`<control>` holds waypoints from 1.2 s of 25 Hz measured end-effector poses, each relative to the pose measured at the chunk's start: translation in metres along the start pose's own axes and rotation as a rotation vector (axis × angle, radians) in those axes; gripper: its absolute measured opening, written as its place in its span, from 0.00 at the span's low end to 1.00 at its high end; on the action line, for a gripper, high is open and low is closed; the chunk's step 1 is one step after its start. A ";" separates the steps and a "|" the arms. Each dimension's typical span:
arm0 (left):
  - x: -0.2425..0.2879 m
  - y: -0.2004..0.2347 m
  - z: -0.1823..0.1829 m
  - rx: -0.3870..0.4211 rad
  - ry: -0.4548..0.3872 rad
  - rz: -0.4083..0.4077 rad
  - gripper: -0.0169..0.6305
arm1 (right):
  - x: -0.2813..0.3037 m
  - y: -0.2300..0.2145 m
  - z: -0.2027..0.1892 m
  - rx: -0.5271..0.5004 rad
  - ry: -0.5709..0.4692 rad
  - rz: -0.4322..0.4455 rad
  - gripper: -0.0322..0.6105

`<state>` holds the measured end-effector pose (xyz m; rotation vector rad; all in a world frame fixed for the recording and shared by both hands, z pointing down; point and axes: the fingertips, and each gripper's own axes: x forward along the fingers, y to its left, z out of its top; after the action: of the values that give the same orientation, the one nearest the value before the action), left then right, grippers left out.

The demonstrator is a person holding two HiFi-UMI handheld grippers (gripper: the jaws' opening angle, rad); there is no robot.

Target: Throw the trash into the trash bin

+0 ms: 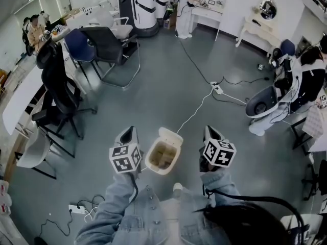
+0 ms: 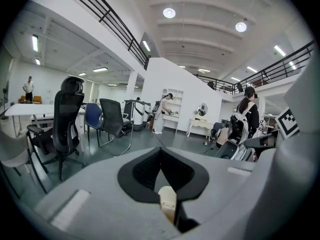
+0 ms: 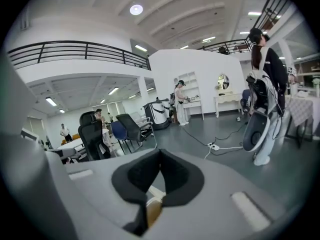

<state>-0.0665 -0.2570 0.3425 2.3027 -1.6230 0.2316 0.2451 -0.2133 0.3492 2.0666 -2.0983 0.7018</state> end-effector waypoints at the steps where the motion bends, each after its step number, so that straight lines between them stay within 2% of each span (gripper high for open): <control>1: 0.000 0.001 0.000 -0.002 0.003 0.003 0.04 | -0.002 -0.004 0.001 0.012 -0.002 -0.004 0.05; 7: 0.006 -0.002 -0.003 0.001 0.010 0.000 0.04 | -0.003 -0.002 0.001 0.012 -0.003 0.004 0.05; 16: 0.014 -0.002 0.001 0.011 0.014 -0.007 0.04 | 0.006 0.005 0.006 -0.049 0.024 -0.012 0.05; 30: 0.022 -0.013 -0.005 -0.002 0.030 -0.016 0.04 | 0.007 -0.003 0.002 -0.042 0.046 -0.025 0.05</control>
<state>-0.0469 -0.2706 0.3520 2.2983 -1.5895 0.2596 0.2482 -0.2203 0.3503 2.0312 -2.0407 0.6888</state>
